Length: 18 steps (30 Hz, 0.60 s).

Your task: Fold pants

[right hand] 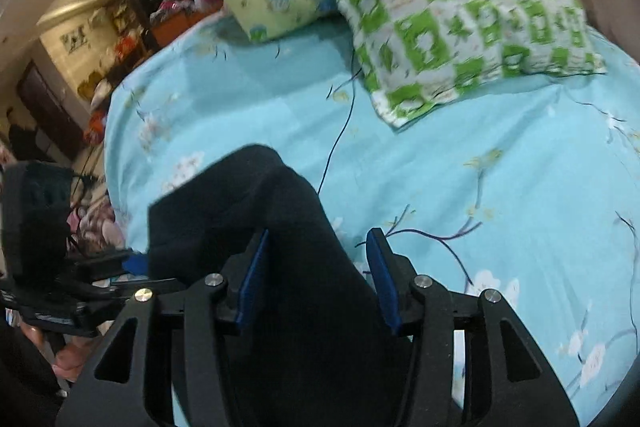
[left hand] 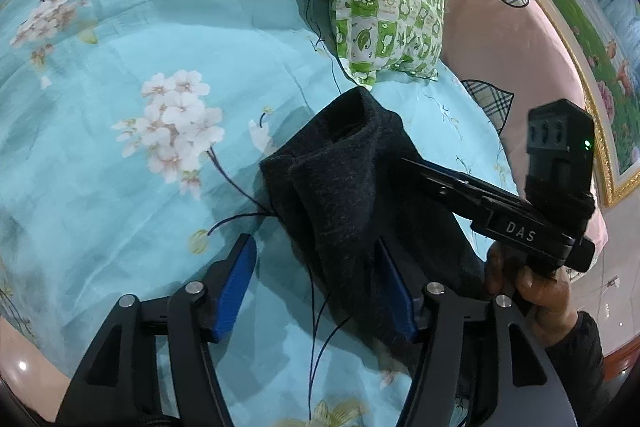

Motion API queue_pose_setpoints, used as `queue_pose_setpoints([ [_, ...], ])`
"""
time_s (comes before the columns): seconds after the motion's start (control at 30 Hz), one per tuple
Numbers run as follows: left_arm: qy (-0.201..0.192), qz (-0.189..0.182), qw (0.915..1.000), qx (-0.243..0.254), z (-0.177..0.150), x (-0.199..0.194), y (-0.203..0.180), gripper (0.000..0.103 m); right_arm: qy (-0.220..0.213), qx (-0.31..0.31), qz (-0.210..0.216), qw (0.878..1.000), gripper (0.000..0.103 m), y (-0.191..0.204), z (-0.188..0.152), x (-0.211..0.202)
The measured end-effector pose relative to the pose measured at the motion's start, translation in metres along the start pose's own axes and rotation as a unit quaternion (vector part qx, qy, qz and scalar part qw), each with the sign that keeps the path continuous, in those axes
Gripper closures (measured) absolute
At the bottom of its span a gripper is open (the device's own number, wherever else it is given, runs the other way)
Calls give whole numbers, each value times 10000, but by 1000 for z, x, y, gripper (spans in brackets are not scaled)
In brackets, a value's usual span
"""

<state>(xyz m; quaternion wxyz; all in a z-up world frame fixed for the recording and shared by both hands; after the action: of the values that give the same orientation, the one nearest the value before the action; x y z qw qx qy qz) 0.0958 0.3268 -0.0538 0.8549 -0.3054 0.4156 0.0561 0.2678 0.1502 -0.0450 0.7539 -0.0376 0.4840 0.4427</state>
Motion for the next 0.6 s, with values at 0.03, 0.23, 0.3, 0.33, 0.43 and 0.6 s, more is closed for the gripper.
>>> queue_pose_setpoints([
  [0.03,-13,15,10000,18,1,2,-1,40,50,-1,115,9999,55,-1,1,3],
  [0.23,-73,76,9999,137,10,14,-9,42,272,159,400,9987,80,-19,8,8],
  [0.3,-84,95,9998,168,12,17,-10,45,257,281,495,9981,81,-27,8,7],
  [0.33,-93,108,9997,175,13,19,-11,46,257,315,528,9978,81,-29,8,8],
  [0.43,-50,41,9999,155,14,21,-11,64,252,330,648,9970,82,-28,6,7],
  [0.6,2,-260,9996,75,17,15,-12,82,181,324,701,9969,84,-23,5,2],
])
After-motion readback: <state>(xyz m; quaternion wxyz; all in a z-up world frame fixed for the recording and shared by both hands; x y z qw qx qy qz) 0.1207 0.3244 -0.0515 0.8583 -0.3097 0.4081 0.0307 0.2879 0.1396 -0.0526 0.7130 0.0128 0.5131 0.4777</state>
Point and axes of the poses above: each gripper's, at about its wrist camera, not at the fingertips, and x roughly the way its jaws point, y to its left, z to its top, the point moved 2 cm from there along x, roughly the way its jaws point, and after that the axes turned 6 degrees about z, right-handed, at the moved point
